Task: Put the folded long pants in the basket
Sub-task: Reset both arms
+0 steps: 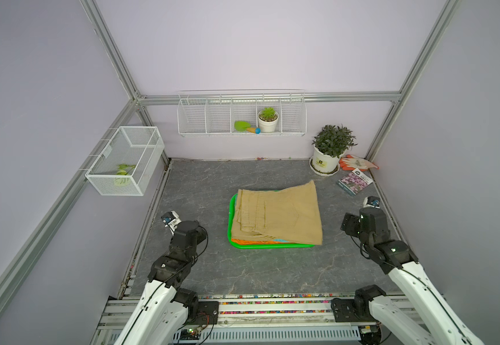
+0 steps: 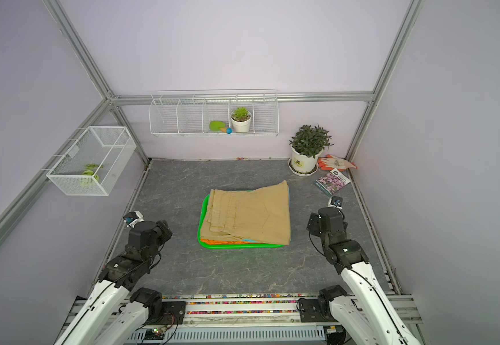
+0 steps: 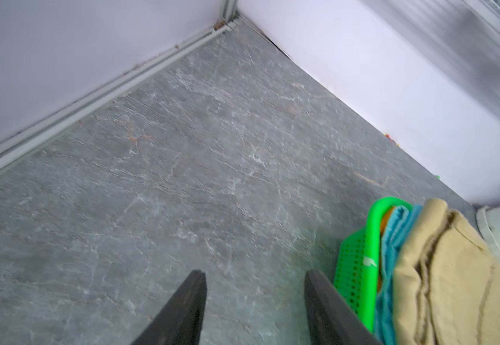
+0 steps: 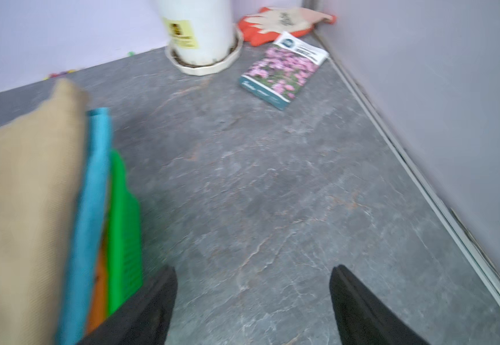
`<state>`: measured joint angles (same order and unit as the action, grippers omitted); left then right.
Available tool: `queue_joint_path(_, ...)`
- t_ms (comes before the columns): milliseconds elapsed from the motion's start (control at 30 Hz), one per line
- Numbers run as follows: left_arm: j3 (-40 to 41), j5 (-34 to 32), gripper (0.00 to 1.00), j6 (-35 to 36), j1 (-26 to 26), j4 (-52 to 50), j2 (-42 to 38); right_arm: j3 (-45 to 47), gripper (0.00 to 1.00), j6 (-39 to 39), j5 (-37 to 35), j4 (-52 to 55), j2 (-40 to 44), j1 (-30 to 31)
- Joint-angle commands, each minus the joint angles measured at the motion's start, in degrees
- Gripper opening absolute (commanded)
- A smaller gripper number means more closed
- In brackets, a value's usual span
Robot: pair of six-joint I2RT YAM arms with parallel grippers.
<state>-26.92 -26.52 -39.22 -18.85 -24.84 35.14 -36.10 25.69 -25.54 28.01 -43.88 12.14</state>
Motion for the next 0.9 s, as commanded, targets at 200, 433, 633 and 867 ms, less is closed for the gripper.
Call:
queue_joint_path(200,6.8,-12.9,0.62,20.3,1.2,26.6,5.9,9.7,0.89,-2.1,-15.2,-18.6,-4.4,-4.6)
queue_joint_path(433,17.3,-8.4,0.62,30.4,2.0,53.0,16.2,15.7,0.88,-4.7,-11.2,-32.4,-6.3,-8.9)
queue_joint_path(633,16.2,2.9,0.63,35.9,6.6,64.4,25.3,20.8,0.89,-9.4,-10.9,-50.9,-15.4,-9.1)
queue_joint_path(867,11.7,17.1,0.62,37.6,14.4,72.8,36.9,20.9,0.90,-13.5,-3.8,-72.4,-28.4,-10.8)
